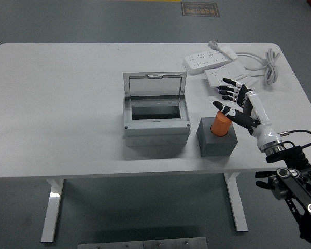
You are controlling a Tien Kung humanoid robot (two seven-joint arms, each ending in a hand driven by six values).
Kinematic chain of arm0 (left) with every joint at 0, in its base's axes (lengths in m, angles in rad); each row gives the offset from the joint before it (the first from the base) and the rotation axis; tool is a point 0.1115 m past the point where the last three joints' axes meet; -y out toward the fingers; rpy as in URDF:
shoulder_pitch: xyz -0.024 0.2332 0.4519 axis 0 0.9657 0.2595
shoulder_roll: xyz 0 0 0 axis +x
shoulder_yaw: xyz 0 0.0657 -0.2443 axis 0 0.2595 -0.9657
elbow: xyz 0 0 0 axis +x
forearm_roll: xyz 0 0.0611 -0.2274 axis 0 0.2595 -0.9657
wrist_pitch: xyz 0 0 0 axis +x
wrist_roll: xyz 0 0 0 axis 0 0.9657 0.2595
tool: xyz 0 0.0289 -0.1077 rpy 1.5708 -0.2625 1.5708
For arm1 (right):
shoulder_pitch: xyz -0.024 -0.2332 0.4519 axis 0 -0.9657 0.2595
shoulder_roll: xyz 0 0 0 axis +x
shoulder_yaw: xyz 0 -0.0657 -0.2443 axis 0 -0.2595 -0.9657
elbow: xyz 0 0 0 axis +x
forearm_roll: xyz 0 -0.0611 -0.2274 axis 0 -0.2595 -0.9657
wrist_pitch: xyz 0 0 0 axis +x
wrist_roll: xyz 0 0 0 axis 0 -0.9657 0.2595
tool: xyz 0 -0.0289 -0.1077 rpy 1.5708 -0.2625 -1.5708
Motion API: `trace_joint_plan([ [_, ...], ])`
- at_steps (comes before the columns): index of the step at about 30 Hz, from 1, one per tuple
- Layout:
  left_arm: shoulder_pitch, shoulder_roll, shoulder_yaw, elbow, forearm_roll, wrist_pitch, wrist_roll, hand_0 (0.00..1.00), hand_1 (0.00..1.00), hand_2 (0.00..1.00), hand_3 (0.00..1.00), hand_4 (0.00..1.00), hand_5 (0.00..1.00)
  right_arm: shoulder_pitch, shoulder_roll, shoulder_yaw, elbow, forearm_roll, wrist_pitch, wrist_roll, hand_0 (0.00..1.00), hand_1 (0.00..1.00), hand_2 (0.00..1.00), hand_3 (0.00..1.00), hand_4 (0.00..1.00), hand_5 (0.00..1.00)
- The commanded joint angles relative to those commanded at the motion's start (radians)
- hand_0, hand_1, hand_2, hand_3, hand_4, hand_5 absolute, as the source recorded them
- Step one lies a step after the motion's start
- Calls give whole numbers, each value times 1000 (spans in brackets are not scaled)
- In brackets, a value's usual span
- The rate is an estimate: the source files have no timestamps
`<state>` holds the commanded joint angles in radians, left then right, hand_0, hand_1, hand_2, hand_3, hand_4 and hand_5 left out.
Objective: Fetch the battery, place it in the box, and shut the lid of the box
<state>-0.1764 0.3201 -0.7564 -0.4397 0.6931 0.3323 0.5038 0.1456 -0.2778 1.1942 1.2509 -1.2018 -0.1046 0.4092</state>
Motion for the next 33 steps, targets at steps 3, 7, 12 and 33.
trace_joint_plan([
  [3,-1,0,0,0,2,-1,0,633,682,562,597,562,23,0,0,-3,-8,-1,0,0,693,703,696,768,998,356],
  [7,-4,1,0,1,4,-4,-2,632,681,562,596,560,22,4,3,-9,-27,-6,1,0,680,689,683,761,993,335],
  [12,-6,-1,-3,1,12,-6,0,632,681,562,596,560,22,20,9,-18,-42,-15,0,-1,680,688,680,756,988,332],
  [33,-16,1,-5,0,17,-9,0,631,680,561,595,555,19,34,-10,-78,-85,-9,5,-8,670,682,670,747,966,316],
])
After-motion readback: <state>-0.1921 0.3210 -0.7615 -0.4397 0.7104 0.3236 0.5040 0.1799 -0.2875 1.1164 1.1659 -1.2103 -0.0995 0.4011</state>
